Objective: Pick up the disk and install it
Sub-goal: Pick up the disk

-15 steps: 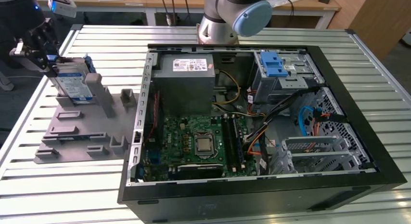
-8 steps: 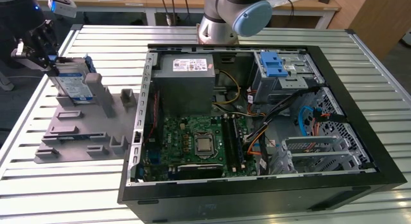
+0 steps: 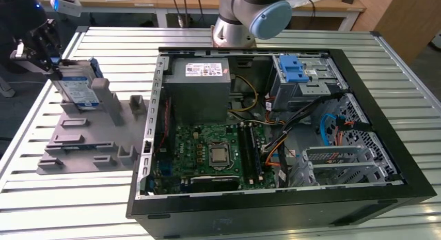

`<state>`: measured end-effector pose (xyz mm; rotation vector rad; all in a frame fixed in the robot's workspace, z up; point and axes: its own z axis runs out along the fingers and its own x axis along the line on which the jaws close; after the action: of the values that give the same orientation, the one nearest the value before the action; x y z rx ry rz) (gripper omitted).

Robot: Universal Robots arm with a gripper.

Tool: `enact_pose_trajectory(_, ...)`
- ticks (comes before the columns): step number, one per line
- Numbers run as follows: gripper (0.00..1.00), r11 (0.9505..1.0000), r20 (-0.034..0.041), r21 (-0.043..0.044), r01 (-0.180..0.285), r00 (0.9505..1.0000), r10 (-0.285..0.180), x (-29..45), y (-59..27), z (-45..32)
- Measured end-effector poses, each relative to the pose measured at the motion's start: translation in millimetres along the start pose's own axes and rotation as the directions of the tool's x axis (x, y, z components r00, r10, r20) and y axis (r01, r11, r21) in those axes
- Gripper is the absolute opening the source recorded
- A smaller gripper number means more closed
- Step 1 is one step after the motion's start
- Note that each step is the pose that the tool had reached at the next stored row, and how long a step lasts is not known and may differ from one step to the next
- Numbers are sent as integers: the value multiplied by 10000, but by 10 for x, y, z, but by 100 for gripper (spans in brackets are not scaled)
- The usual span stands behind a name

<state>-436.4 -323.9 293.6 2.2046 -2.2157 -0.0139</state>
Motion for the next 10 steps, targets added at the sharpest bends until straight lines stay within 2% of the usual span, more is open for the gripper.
enact_pose_trajectory(10,36,10000,0,1,0,10000,0,1,2,-120)
